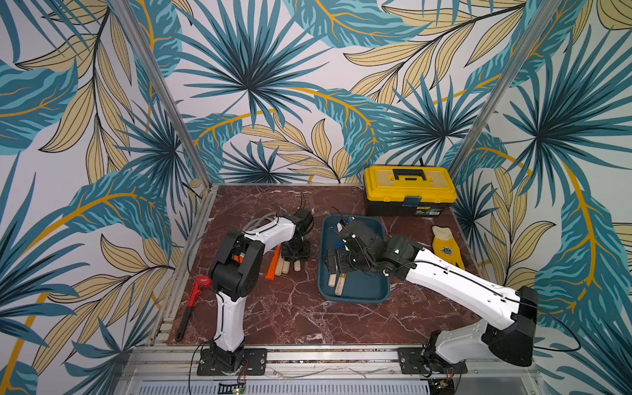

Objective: Put small sickles into storage boxes
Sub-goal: Pick up the sickle at the center of the board.

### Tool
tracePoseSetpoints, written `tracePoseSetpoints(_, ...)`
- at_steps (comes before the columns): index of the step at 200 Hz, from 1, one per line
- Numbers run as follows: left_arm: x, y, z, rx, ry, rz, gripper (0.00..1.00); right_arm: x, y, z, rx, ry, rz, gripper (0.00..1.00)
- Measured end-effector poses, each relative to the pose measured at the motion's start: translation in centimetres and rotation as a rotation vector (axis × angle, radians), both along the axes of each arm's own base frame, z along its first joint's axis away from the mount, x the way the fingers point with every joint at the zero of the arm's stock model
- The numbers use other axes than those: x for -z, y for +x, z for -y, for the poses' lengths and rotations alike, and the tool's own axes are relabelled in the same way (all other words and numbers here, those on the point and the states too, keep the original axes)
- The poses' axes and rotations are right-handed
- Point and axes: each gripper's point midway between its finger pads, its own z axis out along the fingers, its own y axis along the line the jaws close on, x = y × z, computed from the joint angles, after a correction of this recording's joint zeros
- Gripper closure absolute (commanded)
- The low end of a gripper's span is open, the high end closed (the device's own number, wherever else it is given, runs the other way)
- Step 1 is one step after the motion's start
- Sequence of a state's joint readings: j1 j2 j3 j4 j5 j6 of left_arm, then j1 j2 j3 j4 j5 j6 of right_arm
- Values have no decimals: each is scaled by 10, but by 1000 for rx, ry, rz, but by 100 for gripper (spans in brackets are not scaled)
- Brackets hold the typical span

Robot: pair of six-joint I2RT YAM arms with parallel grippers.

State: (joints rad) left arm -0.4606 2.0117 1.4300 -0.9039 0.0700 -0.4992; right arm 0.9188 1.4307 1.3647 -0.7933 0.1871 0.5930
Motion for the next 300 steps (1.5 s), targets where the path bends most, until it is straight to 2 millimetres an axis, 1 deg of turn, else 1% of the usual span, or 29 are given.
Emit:
tracePoseSetpoints(12,0,0,0,2,1,1,79,0,0,0,0,0,0,0)
tracePoseSetpoints(30,0,1,1,18,-5,4,97,-2,1,0,2,1,4,1)
tracePoseSetpoints(36,0,1,1,18,-6,4,100,-2,1,0,2,1,4,0)
tracePoseSetpoints(113,-1,0,3,17,-17,4,100,-3,2,1,8,0,10,0)
tracePoseSetpoints(132,-5,1,5,13,-29,9,100,-3,2,1,10,-1,13,0)
tracePoseSetpoints(153,-14,2,6,4,-44,27,100,-4,3,1,11,-1,14,0)
tracePoseSetpoints(216,-49,5,8,-24,-89,100,100,-10,4,3,19,3,32,1)
tracePoseSetpoints(268,-70,4,8,-39,-112,135,100,-25,2,12,37,20,63,0)
tracePoseSetpoints(300,-77,-1,11,-37,-127,136,100,-33,-1,18,49,32,77,0)
